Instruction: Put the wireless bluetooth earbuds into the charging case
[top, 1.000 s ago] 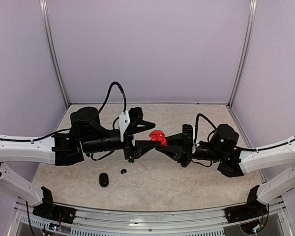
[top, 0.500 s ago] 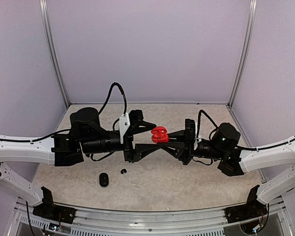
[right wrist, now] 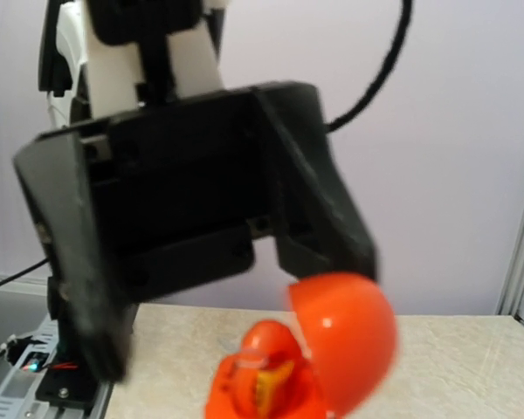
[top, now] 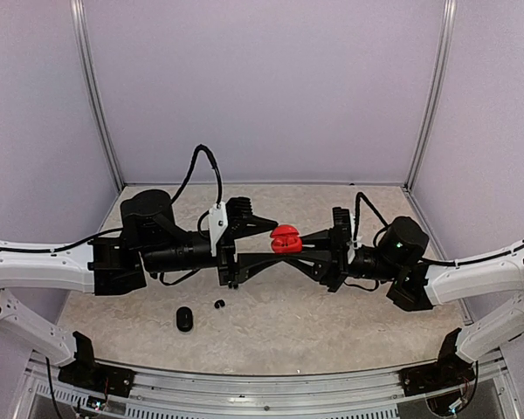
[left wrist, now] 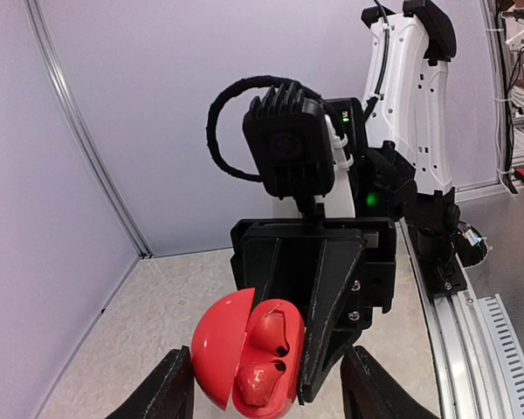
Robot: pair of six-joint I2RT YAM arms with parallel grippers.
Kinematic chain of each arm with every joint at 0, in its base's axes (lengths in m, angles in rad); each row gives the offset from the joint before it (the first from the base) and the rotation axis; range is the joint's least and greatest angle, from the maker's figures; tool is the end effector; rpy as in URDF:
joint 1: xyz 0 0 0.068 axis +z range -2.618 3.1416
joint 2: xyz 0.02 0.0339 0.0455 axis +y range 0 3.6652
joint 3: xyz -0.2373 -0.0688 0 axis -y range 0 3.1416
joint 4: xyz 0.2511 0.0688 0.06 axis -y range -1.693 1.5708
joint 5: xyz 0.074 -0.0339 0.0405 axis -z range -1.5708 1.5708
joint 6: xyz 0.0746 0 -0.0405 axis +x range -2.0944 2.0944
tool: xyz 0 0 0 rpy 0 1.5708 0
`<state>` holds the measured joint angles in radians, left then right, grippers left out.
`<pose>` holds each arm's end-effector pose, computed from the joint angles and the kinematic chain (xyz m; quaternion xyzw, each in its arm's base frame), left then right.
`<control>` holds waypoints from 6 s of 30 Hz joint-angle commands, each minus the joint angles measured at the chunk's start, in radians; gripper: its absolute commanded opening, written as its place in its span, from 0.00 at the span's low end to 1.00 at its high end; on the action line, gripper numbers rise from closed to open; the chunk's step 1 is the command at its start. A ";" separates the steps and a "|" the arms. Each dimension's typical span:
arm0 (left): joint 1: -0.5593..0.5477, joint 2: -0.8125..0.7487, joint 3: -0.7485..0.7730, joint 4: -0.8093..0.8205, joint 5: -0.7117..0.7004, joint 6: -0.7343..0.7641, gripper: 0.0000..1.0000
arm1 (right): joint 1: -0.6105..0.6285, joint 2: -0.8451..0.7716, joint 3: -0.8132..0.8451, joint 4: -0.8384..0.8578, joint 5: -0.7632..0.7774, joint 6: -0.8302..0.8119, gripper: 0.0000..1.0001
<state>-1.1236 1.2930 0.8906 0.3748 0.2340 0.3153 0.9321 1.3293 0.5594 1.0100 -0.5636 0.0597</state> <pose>0.1383 -0.3284 0.2945 0.5303 0.4818 -0.3493 0.6038 0.1578 0.2794 0.2448 -0.4488 0.4450 0.5106 0.5830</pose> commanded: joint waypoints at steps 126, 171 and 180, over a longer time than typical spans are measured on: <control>0.033 0.025 -0.439 -0.675 -0.629 -1.404 0.65 | -0.612 0.268 0.374 -0.664 0.247 0.173 0.99; -0.191 -0.094 -0.229 -0.107 -0.757 -0.027 0.42 | -0.177 0.241 0.391 -0.810 -0.282 0.321 0.73; -0.208 -0.008 -0.192 -0.059 -0.796 0.002 0.42 | -0.092 0.272 0.411 -0.768 -0.214 0.368 0.63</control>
<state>-1.3258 1.2610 0.6495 0.2581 -0.5323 0.2817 0.7998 1.5742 0.9470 0.2176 -0.8207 0.4015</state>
